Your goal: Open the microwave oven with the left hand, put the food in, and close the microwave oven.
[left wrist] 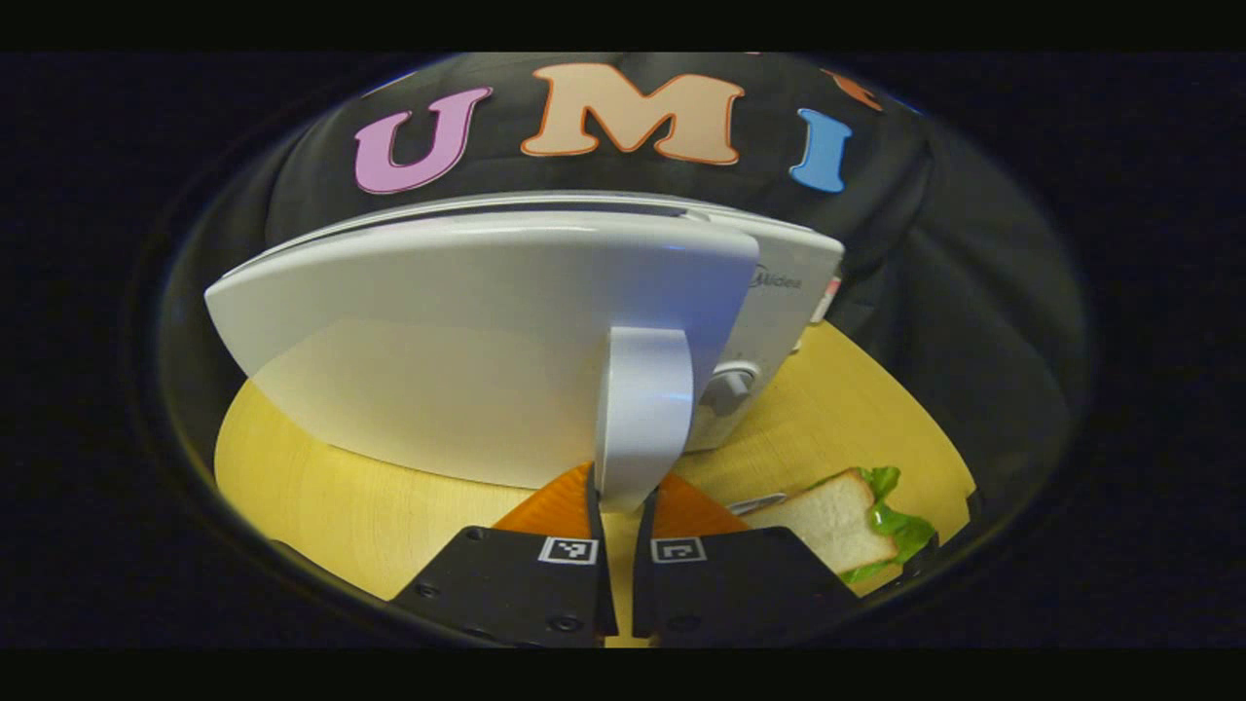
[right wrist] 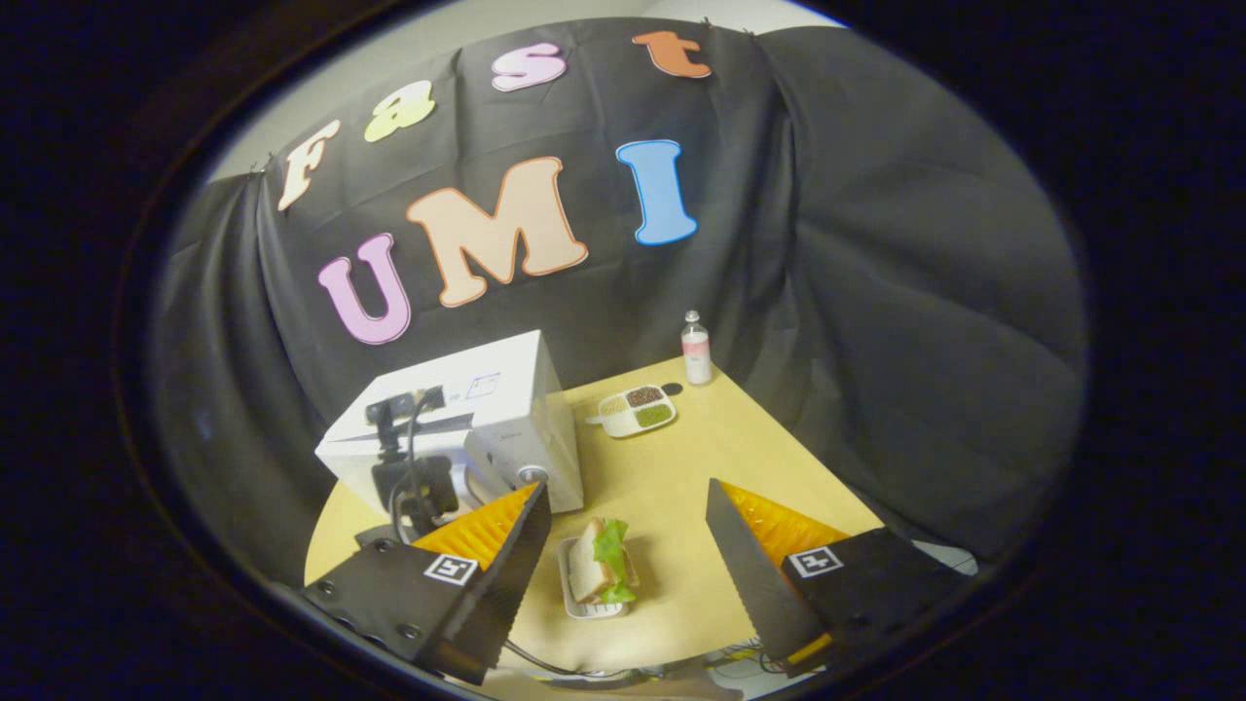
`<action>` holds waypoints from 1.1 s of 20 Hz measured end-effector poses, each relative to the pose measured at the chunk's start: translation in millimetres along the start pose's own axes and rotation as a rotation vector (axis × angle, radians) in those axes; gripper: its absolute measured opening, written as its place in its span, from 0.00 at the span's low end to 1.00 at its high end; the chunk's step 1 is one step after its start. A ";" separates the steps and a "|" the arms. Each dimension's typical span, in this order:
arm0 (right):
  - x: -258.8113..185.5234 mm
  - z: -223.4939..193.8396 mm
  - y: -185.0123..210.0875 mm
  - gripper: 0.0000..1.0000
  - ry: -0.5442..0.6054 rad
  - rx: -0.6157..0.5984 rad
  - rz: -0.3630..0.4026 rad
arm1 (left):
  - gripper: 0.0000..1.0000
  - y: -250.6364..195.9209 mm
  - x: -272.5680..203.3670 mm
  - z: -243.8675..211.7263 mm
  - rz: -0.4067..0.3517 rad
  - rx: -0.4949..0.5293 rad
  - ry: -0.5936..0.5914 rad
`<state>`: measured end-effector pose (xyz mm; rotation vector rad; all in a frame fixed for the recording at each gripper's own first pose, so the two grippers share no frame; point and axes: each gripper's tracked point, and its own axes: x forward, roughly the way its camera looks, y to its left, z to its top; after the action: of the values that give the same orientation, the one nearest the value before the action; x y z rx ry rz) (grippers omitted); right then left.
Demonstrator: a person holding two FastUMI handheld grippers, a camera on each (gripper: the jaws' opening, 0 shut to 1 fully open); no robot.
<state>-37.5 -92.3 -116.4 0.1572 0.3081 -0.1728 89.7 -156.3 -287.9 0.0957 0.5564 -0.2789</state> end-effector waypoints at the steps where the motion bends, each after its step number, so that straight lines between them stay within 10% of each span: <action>1: 0.7 -1.2 2.2 0.99 0.006 0.002 0.014 | 0.07 1.2 -8.0 -5.8 -0.010 0.001 0.008; 9: 10.4 -17.3 24.0 0.92 0.058 -0.055 0.118 | 0.22 11.9 -39.2 -29.4 -0.015 -0.050 0.038; 13: 14.8 -23.0 30.9 0.92 0.078 -0.070 0.149 | 0.62 38.1 -54.3 -30.8 0.047 -0.117 0.037; 15: 17.0 -25.1 32.2 0.92 0.088 -0.074 0.161 | 0.97 44.7 -61.2 -33.3 0.050 -0.156 0.048; 22: 28.7 -27.6 38.4 0.92 0.113 -0.090 0.206 | 1.00 62.8 -95.3 -56.3 0.131 -0.162 0.057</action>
<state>-11.2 -54.1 -146.4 0.1087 0.4096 0.0546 1.7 -64.5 -283.7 -0.0164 0.6248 -0.1029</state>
